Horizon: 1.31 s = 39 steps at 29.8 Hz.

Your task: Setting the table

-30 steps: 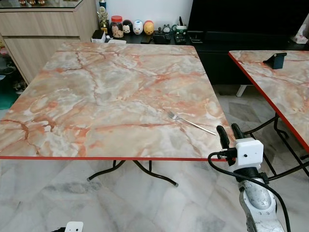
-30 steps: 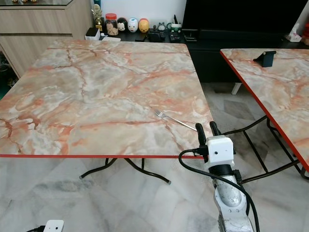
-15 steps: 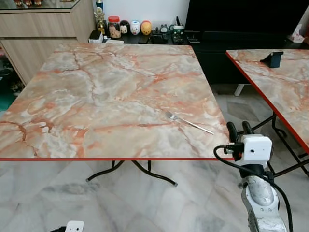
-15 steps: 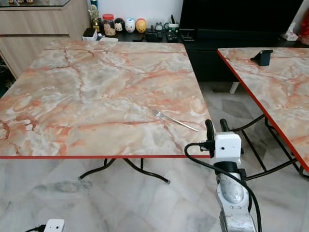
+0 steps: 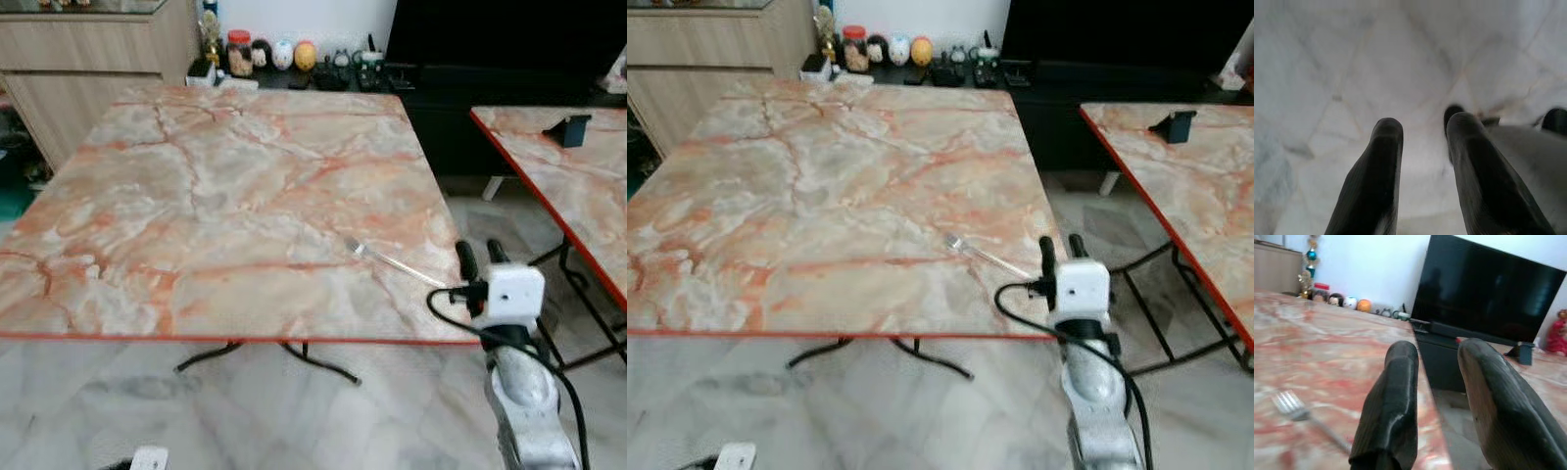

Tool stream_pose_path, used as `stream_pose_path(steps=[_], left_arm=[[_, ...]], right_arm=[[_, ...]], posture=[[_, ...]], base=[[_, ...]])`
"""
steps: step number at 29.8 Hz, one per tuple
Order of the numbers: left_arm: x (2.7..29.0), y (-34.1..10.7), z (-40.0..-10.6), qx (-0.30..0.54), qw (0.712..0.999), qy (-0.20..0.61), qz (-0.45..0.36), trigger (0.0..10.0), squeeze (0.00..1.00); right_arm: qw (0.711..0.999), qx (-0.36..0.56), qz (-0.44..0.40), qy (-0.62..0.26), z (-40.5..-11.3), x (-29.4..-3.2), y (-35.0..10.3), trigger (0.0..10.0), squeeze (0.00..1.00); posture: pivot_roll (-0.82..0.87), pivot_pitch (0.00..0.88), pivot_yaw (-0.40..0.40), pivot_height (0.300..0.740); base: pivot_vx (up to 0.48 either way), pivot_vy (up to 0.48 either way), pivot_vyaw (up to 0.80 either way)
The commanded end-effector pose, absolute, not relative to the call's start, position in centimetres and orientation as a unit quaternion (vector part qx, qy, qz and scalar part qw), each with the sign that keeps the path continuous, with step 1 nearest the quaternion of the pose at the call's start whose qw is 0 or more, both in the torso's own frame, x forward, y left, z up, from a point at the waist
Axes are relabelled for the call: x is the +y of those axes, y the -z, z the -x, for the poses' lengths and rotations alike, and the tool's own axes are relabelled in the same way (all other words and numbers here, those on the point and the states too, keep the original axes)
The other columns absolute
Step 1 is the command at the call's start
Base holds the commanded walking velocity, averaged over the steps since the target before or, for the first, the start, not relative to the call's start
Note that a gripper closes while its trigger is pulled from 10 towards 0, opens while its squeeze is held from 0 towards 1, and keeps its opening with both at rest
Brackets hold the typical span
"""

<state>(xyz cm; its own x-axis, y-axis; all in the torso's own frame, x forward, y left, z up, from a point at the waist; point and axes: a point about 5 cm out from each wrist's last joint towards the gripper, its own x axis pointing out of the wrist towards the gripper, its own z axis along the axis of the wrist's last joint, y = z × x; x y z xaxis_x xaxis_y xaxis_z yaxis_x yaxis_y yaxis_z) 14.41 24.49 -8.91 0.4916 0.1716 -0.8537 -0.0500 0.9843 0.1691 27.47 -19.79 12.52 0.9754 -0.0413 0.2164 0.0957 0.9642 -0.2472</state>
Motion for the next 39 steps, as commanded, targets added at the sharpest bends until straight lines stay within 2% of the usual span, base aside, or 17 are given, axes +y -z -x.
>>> stream_pose_path(steps=[1,15,26,33,34,35,39], left_arm=[[24.0,9.1,-14.3,0.504,0.860,-0.061,-0.054,10.0,0.00],[23.9,9.1,-14.3,0.504,0.860,-0.062,-0.051,10.0,0.00],[23.8,9.1,-14.3,0.507,0.858,-0.061,-0.053,10.0,0.00],[23.8,9.2,-14.3,0.508,0.858,-0.060,-0.052,10.0,0.00],[23.8,9.2,-14.3,0.508,0.858,-0.060,-0.051,10.0,0.00],[23.8,9.2,-14.3,0.508,0.858,-0.060,-0.051,10.0,0.00],[23.7,9.2,-14.4,0.509,0.858,-0.058,-0.049,10.0,0.00]], right_arm=[[0.984,-0.108,0.131,0.046,-27.4,-20.4,-12.9,10.0,0.00],[0.985,-0.105,0.129,0.045,-27.6,-20.5,-13.1,10.0,0.00],[0.985,-0.094,0.140,0.035,-27.9,-20.9,-13.1,10.0,0.00],[0.984,-0.058,0.167,-0.022,-28.8,-21.2,-13.1,10.0,0.00],[0.985,-0.040,0.162,-0.037,-29.1,-21.3,-12.8,10.0,0.96],[0.986,-0.036,0.156,-0.046,-29.2,-21.3,-12.8,10.0,1.00],[0.982,-0.017,0.166,-0.087,-29.8,-21.2,-12.7,10.0,1.00]], posture=[[0.05,0.000,-0.059,0.740],[0.06,0.000,-0.067,0.740],[0.06,0.000,-0.069,0.740],[0.06,0.000,-0.068,0.740],[0.05,0.000,-0.068,0.740],[0.05,0.000,-0.068,0.740],[0.06,0.000,-0.065,0.740]], base=[[0.247,0.000,0.00],[0.246,0.000,0.00],[0.000,0.000,0.00],[0.000,0.000,0.00],[0.000,0.000,0.00],[0.000,0.000,0.00],[0.000,0.000,0.00]])
